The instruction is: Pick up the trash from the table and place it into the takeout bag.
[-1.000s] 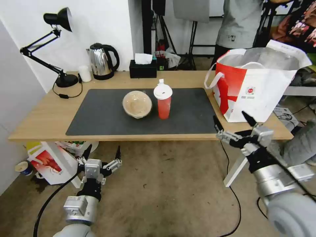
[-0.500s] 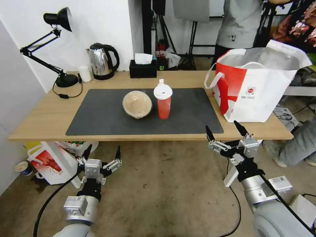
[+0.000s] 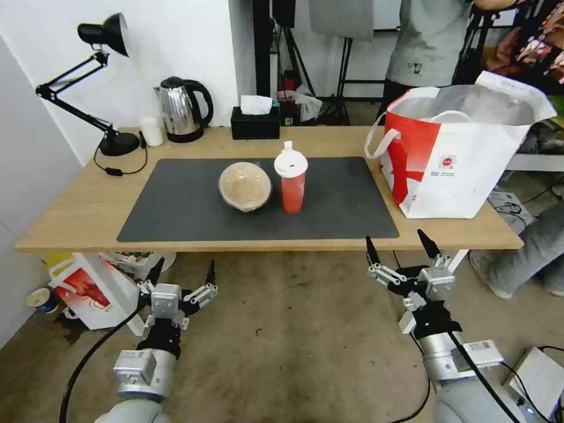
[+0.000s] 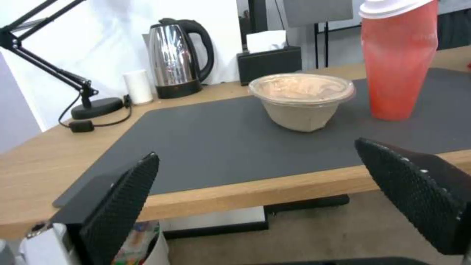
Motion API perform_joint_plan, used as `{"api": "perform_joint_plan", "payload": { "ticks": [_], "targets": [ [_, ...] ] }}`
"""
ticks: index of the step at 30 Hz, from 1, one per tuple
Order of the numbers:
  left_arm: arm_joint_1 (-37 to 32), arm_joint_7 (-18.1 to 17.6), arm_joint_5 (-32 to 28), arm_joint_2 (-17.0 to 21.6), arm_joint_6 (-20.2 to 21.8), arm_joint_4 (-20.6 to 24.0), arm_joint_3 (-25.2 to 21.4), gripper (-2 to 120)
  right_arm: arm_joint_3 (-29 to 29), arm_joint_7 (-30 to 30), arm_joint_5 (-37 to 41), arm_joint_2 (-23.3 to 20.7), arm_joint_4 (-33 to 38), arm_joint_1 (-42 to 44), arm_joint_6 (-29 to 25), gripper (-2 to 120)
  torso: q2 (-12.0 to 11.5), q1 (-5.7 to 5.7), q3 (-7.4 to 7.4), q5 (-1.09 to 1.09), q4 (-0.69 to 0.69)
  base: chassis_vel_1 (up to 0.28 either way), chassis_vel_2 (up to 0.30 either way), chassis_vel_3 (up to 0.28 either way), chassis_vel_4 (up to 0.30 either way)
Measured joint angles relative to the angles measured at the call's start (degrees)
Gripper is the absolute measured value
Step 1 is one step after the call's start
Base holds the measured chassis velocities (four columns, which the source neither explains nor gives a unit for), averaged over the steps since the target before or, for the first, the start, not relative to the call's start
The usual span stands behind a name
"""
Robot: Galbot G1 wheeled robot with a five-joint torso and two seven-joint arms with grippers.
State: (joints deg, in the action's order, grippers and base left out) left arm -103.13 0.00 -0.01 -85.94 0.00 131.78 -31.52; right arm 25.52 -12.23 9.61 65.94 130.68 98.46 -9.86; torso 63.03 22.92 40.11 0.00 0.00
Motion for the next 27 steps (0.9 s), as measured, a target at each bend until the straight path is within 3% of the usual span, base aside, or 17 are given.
{"api": "perform_joint_plan", "payload": {
  "ticks": [27],
  "targets": [
    [0.0, 0.0, 0.0, 0.0, 0.0, 0.0, 0.0, 100, -1.95, -4.62, -5.26, 3.68, -3.91, 1.15, -4.33, 100, 0.0, 0.0, 0.01, 0.0, 0.0, 0.0, 0.0, 0.0, 0.0]
  ]
}}
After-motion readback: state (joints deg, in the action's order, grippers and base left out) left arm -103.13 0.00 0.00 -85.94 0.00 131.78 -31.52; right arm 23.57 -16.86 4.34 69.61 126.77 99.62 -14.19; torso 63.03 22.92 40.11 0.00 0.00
